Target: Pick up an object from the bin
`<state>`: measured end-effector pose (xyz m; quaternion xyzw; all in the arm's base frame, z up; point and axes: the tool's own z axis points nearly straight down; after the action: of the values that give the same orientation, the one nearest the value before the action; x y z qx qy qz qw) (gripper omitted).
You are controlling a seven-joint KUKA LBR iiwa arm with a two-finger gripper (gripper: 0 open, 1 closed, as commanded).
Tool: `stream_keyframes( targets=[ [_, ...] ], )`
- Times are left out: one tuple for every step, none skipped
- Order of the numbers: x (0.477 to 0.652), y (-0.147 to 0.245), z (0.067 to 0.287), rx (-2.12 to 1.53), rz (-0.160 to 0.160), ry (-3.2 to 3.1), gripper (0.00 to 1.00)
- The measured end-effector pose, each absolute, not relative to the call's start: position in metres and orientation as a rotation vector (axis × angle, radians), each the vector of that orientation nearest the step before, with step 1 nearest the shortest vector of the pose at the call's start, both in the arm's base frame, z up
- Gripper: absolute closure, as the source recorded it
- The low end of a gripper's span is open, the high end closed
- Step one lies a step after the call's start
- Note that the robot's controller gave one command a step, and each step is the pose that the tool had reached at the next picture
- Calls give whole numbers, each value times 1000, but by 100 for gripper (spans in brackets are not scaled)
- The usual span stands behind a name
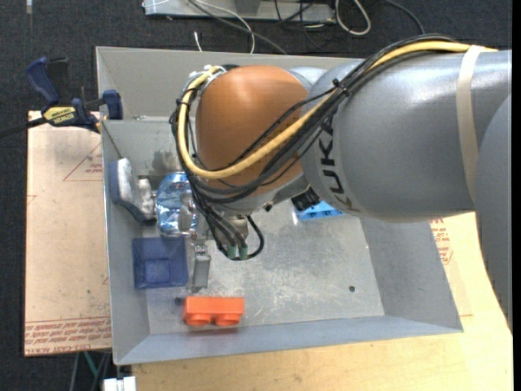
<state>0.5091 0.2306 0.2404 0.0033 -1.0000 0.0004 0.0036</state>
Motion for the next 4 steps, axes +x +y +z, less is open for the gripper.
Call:
stream_keyframes(
  targets=[
    [511, 229, 245, 0, -2, -3142, 0],
    [522, 235, 108, -327, -4, -3124, 0],
    [517, 243, 162, -627, -14, -3089, 0],
    [524, 246, 99, -229, 0, -3127, 0]
  ],
)
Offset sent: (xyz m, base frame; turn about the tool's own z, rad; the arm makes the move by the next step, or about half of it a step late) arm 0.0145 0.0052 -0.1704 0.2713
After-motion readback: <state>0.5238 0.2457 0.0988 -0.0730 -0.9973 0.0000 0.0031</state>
